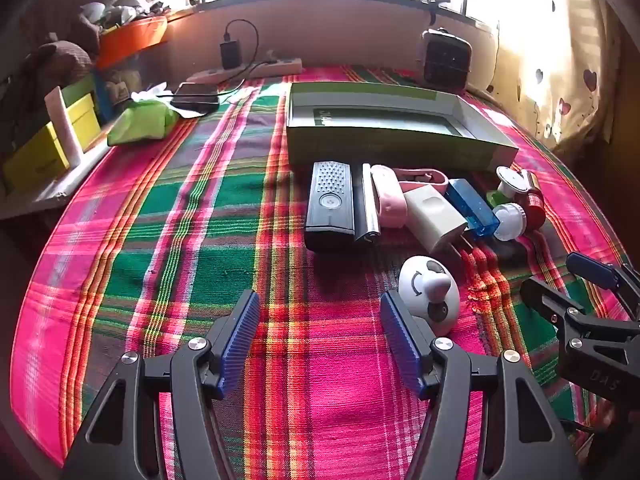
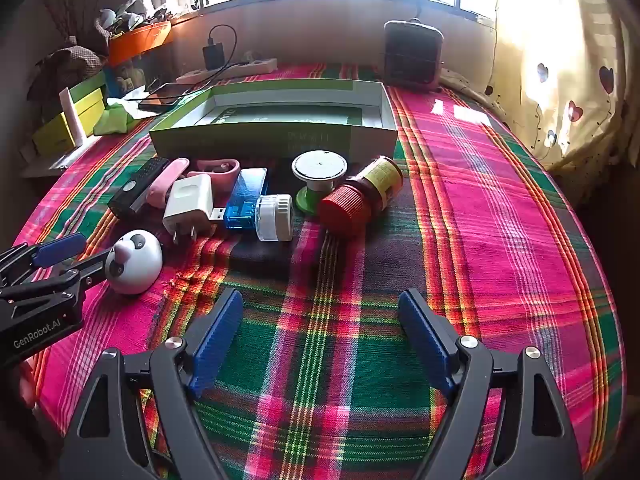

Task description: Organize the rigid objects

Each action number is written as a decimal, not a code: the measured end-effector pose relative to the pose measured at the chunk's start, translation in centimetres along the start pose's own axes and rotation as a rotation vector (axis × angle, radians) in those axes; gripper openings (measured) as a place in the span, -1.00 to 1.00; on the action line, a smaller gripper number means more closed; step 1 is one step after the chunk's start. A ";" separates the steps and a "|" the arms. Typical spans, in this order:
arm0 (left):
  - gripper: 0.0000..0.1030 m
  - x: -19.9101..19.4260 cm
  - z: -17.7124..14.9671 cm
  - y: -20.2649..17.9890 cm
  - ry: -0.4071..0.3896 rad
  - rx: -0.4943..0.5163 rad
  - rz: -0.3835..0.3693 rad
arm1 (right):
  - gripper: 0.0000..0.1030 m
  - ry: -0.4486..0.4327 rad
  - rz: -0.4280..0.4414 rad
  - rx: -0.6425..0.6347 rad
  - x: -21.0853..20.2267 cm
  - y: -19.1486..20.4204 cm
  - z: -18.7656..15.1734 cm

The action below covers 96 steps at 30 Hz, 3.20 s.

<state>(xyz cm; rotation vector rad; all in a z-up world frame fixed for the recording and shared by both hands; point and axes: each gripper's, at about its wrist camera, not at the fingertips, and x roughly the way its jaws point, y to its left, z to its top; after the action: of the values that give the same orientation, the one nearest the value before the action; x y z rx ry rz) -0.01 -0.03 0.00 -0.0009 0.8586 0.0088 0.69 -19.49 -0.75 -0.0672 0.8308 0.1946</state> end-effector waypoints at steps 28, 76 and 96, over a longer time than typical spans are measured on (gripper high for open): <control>0.20 0.0 0.0 0.0 -0.001 -0.005 -0.005 | 0.56 -0.002 0.001 0.001 0.0 0.0 0.0; 0.20 0.0 0.0 0.0 -0.003 -0.005 -0.005 | 0.56 -0.002 0.001 0.001 0.0 0.0 0.0; 0.20 0.2 0.3 0.9 0.022 0.015 -0.061 | 0.56 0.011 0.036 0.021 0.3 -1.1 0.5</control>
<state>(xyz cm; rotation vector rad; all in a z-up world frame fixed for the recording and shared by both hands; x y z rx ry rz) 0.31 0.84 0.08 -0.0131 0.8799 -0.0545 1.44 -20.46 -0.63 -0.0333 0.8453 0.2197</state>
